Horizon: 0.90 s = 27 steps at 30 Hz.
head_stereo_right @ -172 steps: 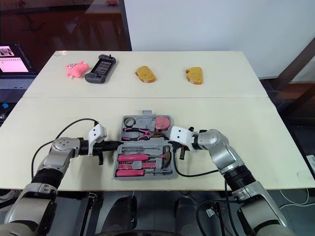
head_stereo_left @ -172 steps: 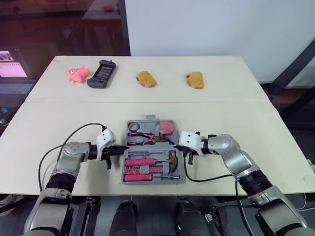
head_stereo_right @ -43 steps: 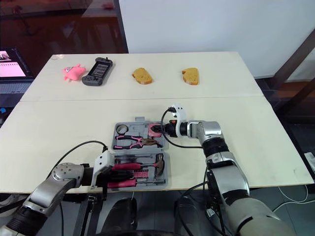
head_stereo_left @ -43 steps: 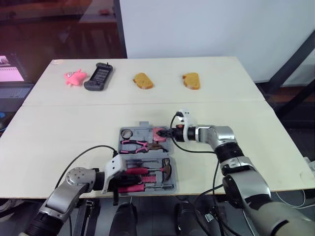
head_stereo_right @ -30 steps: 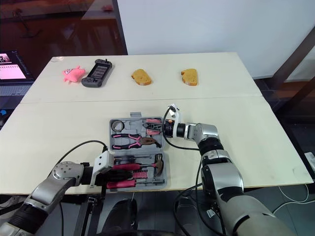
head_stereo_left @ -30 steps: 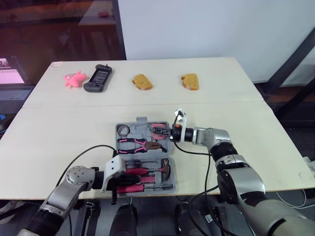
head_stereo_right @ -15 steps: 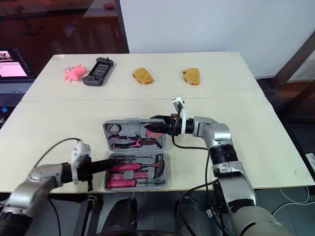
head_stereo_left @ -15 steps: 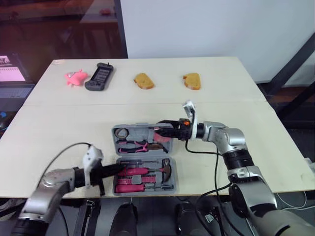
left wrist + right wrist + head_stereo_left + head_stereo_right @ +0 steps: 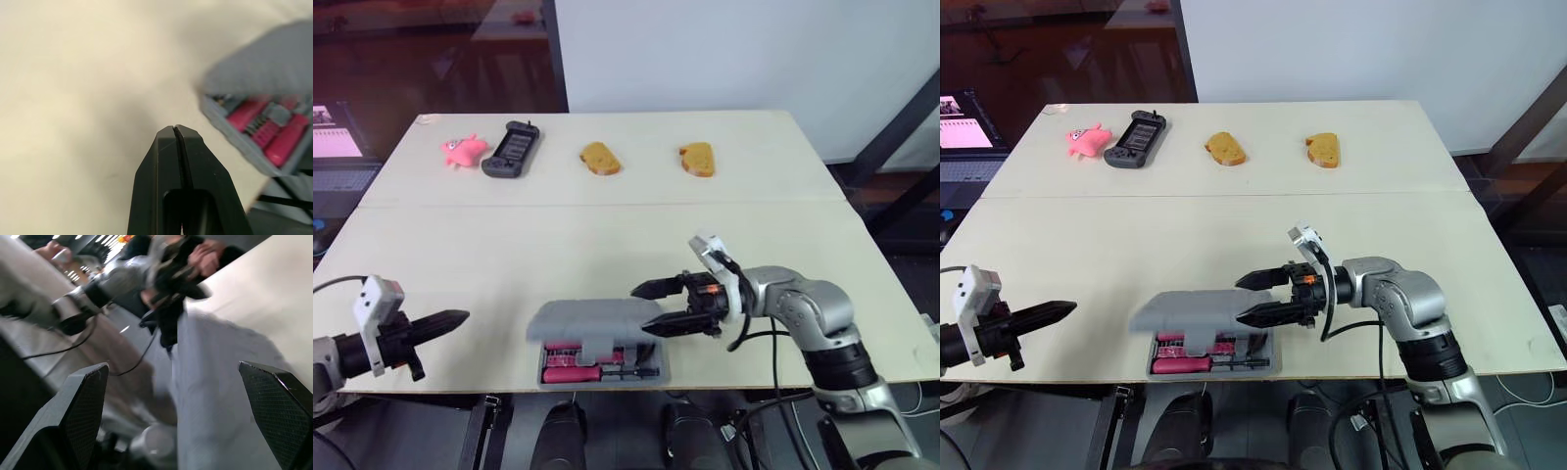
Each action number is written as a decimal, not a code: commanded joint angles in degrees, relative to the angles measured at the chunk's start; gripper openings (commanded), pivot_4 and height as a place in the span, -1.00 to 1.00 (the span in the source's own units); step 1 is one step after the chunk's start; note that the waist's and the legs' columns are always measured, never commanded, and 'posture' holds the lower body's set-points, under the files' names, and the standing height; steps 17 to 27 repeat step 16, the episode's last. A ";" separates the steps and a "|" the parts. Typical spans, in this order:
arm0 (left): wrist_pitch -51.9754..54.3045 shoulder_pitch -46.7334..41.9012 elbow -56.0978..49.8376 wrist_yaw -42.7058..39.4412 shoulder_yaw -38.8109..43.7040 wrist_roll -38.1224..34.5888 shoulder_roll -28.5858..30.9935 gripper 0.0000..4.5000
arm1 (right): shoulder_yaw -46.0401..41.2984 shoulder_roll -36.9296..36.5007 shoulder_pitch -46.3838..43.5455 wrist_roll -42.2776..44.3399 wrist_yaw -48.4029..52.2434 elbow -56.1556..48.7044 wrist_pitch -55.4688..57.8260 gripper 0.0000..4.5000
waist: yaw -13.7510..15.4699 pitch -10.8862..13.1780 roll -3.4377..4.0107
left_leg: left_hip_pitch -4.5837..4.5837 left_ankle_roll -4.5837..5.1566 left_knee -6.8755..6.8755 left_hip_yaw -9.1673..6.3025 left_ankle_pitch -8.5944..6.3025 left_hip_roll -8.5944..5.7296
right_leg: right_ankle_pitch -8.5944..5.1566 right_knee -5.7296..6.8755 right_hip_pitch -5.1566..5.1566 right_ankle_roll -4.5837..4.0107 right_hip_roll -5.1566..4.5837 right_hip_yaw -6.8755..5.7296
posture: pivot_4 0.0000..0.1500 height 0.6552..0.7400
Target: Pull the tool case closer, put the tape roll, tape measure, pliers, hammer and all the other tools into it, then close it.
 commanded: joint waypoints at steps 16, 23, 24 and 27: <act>-6.24 -5.43 1.18 2.74 -1.95 8.53 1.18 -1.00 | -17.14 -17.46 23.87 -13.80 -9.64 -12.16 -32.00 0.98 | 0.06 0.01 -0.14 | -0.09 0.00 -0.06 0.01 0.00 -0.01 | 0.02 -0.23 -0.02 0.04 0.00 0.00 | 1.00 0.54; -6.24 -5.43 1.18 2.74 -1.95 8.53 1.18 -1.00 | -17.14 -17.46 23.87 -13.80 -9.64 -12.16 -32.00 0.98 | 0.06 0.01 -0.14 | -0.09 0.00 -0.06 0.01 0.00 -0.01 | 0.02 -0.23 -0.02 0.04 0.00 0.00 | 1.00 0.54; -6.24 -5.43 1.18 2.74 -1.95 8.53 1.18 -1.00 | -17.14 -17.46 23.87 -13.80 -9.64 -12.16 -32.00 0.98 | 0.06 0.01 -0.14 | -0.09 0.00 -0.06 0.01 0.00 -0.01 | 0.02 -0.23 -0.02 0.04 0.00 0.00 | 1.00 0.54; -6.24 -5.43 1.18 2.74 -1.95 8.53 1.18 -1.00 | -17.14 -17.46 23.87 -13.80 -9.64 -12.16 -32.00 0.98 | 0.06 0.01 -0.14 | -0.09 0.00 -0.06 0.01 0.00 -0.01 | 0.02 -0.23 -0.02 0.04 0.00 0.00 | 1.00 0.54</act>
